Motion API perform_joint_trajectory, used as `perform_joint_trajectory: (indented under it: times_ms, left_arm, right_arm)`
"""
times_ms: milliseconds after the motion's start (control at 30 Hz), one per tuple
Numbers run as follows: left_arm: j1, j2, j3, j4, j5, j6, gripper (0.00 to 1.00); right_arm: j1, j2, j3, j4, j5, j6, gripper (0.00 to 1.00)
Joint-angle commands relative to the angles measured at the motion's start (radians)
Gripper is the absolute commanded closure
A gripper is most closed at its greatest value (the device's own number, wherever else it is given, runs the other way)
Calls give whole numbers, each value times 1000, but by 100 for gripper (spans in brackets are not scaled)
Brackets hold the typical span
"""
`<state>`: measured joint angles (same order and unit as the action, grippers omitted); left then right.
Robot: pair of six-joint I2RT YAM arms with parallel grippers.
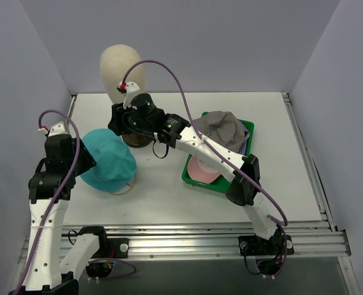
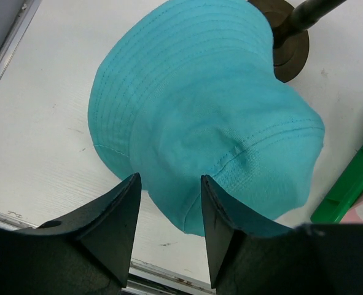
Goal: Stack the hats
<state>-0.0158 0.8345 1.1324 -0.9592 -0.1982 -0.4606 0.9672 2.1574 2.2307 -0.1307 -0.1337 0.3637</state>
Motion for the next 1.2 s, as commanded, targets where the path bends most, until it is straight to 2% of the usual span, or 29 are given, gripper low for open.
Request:
perform_joint_trajectory:
  times_ms: [0, 100, 200, 300, 433, 467, 567, 633, 833, 1167]
  left_arm:
    - [29, 18, 58, 19, 22, 30, 48]
    - [74, 37, 66, 40, 63, 37, 43]
    - [115, 72, 64, 82, 179, 48, 42]
    - [146, 116, 69, 135, 336, 86, 42]
    - [146, 158, 93, 114, 399, 94, 44]
    - [146, 150, 87, 126, 420, 91, 44]
    - [146, 123, 55, 157, 433, 74, 47]
    - [148, 120, 41, 160, 424, 63, 50]
    - [148, 146, 30, 152, 381, 51, 65]
    - [148, 172, 18, 148, 289, 36, 71]
  right_arm:
    - [-1, -2, 46, 40, -27, -6, 59]
    - [1, -7, 44, 11, -29, -9, 59]
    - [1, -50, 1, -7, 0, -11, 58]
    - [-2, -143, -146, 35, 20, 7, 58]
    - [1, -293, -392, 127, 8, 61, 58]
    - [4, -313, -499, 172, 5, 76, 58]
    - [4, -376, -682, 328, 2, 125, 59]
    - [5, -395, -742, 376, -7, 138, 59]
    - [7, -424, -859, 459, -41, 126, 59]
    - [8, -449, -1026, 638, -124, 132, 58]
